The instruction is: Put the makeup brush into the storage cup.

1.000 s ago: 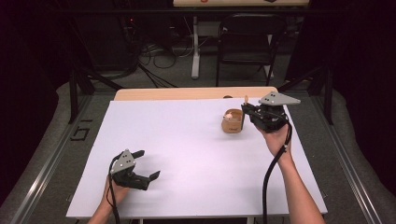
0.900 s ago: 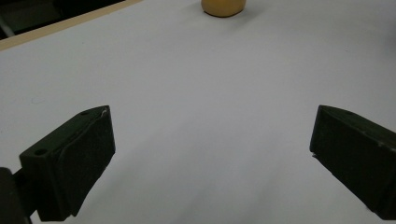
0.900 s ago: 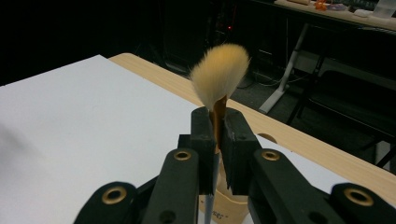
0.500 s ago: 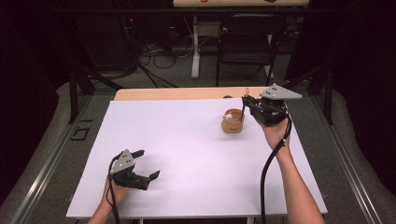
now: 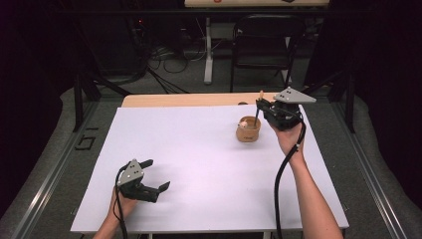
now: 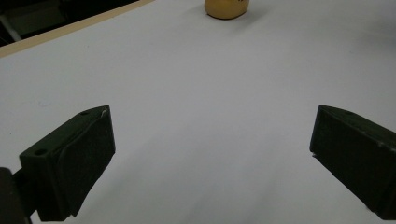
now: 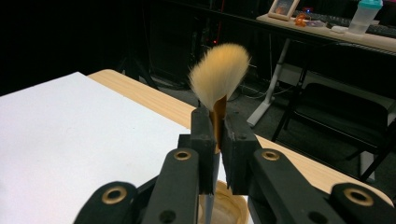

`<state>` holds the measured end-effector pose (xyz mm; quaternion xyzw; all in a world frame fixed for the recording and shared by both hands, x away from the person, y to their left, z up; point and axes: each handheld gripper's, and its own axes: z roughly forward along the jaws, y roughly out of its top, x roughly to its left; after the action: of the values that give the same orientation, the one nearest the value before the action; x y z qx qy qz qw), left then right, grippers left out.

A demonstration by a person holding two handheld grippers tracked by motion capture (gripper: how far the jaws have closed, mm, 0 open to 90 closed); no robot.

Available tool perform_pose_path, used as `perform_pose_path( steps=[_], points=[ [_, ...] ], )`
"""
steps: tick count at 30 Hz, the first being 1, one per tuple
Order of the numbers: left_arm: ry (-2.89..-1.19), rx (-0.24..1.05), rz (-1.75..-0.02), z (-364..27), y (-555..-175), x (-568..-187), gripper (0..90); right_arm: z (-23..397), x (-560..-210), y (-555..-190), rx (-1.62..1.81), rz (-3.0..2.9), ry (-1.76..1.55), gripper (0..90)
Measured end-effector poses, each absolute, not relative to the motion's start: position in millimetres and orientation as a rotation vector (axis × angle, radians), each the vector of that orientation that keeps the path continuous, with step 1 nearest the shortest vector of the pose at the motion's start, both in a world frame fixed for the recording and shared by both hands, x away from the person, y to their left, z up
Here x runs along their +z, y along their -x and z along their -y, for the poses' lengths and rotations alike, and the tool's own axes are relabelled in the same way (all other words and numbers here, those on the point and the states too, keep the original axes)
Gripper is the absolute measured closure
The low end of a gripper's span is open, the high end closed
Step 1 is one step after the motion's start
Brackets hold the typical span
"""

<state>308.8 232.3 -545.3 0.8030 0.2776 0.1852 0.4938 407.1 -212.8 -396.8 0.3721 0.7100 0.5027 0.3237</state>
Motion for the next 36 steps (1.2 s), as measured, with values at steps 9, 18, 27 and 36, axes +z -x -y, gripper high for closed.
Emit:
perform_pose_path(
  steps=[9, 18, 27, 36],
  points=[
    [-1.952, 0.452, -0.678, -233.5, -308.3, -544.5, 0.2, 206.9, -401.0, -415.7, 1.297, -1.861, -0.965, 84.7],
    [-1.951, 0.455, -0.675, -233.8, -307.9, -543.7, 0.1, 205.7, -404.2, -424.4, 1.294, -1.836, -0.976, 84.7],
    [-1.943, 0.449, -0.674, -233.0, -308.0, -544.4, 0.2, 202.9, -406.5, -434.3, 1.277, -1.846, -0.986, 84.7],
    [-1.947, 0.461, -0.683, -231.4, -307.4, -544.2, 0.1, 204.9, -411.0, -442.1, 1.267, -1.846, -1.006, 84.7]
  ],
)
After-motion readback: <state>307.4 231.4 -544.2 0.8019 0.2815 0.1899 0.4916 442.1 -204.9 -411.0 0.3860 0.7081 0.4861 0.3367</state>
